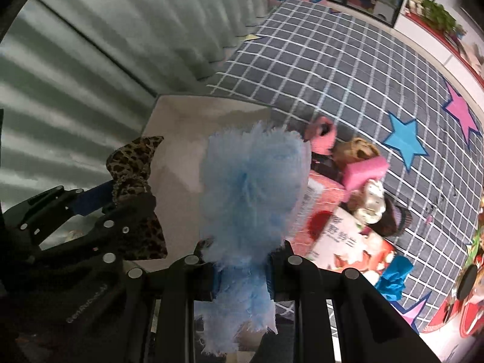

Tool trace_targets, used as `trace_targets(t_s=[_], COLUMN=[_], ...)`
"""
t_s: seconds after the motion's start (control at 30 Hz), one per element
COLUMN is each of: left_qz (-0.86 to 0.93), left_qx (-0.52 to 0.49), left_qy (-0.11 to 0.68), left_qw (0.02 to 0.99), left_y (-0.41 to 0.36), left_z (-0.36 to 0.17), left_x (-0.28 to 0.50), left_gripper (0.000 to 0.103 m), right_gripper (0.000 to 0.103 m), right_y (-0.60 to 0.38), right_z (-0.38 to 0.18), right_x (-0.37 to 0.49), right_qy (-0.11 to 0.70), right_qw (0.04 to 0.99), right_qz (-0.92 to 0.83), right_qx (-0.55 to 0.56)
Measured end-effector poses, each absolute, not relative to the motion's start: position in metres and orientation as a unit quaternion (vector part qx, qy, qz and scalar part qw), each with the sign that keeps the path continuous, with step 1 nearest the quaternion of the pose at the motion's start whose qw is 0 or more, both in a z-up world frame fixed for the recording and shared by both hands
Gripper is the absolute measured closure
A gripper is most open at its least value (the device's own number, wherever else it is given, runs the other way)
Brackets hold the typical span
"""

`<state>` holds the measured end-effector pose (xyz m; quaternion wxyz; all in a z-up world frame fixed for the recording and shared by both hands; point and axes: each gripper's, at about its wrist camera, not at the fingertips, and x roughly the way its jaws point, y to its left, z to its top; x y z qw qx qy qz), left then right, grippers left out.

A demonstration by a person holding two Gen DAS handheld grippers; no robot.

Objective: Organize soft objects
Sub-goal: 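Carry the scrunchie and duster with both tools over the white storage box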

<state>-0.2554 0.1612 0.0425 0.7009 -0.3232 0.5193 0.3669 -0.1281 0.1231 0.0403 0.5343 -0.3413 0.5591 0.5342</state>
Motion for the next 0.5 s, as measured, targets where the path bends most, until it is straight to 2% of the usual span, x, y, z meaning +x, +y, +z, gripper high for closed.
trace_targets(t_s=[0.5], left_qz=[0.385], left_qx=[-0.351], left_qy=[0.552], left_qw=[0.651], left_y=[0.151], left_z=[-0.002], left_x=[-0.313], left_gripper=[0.066], right_gripper=[0.080], right_y=[0.134], right_z=[0.004], right_x=[-0.185], right_qy=[0.582], right_qw=[0.494], right_qz=[0.537], right_qx=[-0.359])
